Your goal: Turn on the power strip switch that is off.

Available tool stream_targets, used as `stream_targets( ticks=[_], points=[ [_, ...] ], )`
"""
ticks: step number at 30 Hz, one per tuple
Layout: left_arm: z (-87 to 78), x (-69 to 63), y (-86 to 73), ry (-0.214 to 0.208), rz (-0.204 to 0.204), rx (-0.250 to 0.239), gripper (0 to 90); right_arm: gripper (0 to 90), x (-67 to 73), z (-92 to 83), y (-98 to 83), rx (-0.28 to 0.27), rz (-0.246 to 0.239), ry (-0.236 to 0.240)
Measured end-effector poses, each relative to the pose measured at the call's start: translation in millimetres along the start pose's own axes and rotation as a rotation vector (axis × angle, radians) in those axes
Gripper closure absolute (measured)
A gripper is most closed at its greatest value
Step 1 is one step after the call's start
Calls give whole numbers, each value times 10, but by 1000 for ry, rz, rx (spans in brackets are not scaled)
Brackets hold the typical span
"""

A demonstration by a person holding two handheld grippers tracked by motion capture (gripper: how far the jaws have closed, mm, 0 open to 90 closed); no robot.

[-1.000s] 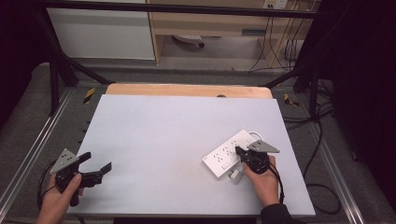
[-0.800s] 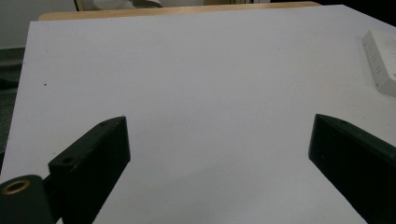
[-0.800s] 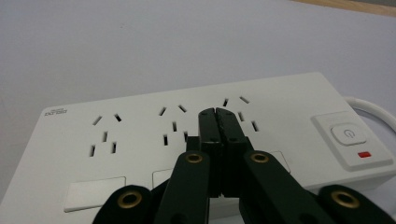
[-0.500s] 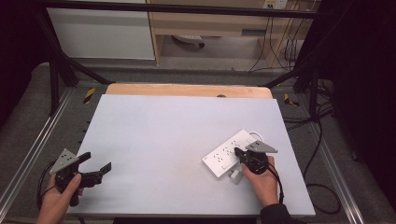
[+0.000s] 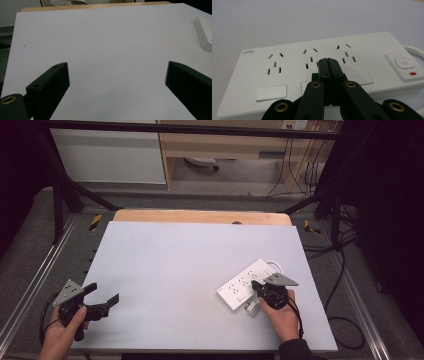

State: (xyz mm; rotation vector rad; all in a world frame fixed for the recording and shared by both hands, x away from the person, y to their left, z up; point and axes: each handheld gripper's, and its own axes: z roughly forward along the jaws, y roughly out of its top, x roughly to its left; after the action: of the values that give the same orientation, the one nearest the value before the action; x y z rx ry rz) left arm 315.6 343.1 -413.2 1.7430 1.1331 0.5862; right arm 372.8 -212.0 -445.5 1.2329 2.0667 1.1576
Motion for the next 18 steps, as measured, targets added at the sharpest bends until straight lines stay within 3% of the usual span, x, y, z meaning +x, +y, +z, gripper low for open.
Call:
stream_targets(
  ticks=[18],
  points=[
    [1,4,-2,1,-2,1,56,900,3,-23,-23,-3,7,-1]
  ],
)
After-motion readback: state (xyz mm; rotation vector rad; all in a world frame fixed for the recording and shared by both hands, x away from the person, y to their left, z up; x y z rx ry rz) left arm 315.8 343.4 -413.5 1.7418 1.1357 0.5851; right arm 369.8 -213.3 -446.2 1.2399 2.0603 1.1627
